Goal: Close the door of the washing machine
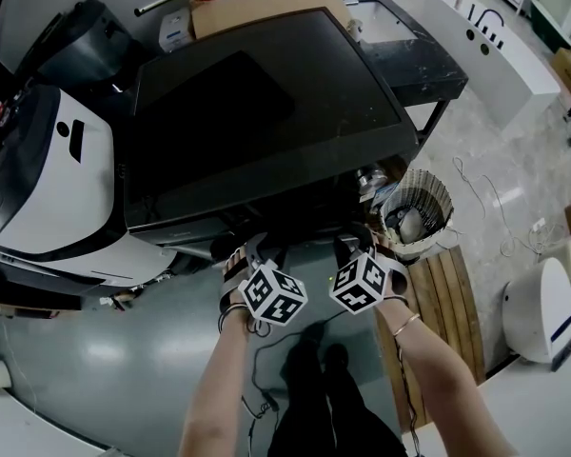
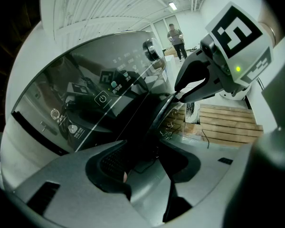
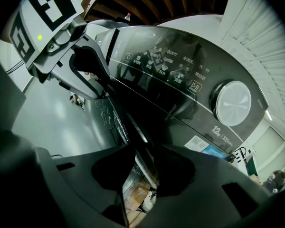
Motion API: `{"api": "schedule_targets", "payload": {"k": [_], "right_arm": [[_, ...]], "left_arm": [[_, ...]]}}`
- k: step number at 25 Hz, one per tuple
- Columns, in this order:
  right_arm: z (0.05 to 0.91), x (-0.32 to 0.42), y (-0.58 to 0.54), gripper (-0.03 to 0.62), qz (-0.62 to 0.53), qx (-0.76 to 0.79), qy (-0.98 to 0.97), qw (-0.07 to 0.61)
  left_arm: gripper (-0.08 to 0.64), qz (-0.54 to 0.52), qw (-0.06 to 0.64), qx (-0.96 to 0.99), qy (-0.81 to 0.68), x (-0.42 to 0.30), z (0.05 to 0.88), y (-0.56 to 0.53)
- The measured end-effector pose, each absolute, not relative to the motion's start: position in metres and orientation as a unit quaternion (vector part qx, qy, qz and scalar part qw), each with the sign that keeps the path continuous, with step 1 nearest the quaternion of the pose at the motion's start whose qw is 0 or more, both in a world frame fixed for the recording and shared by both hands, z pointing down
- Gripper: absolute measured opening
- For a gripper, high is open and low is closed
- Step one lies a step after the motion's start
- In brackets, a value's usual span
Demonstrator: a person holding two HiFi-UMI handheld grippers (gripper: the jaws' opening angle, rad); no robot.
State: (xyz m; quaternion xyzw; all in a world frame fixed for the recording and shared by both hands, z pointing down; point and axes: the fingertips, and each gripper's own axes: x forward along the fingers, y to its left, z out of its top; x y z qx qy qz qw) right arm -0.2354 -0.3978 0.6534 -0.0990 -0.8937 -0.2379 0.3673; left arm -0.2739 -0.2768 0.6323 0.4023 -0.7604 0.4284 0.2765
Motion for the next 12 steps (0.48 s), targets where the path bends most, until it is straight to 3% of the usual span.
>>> {"api": "schedule_targets", "payload": {"k": [12], "right_arm": [[0.6535, -0.2362, -0.3974, 0.129, -0.234, -0.099, -0.894, 0.37]], "left_arm": [[0.219, 0.43, 0.279, 0.403, -0.758, -0.2744, 0.6327, -0.2761]]}}
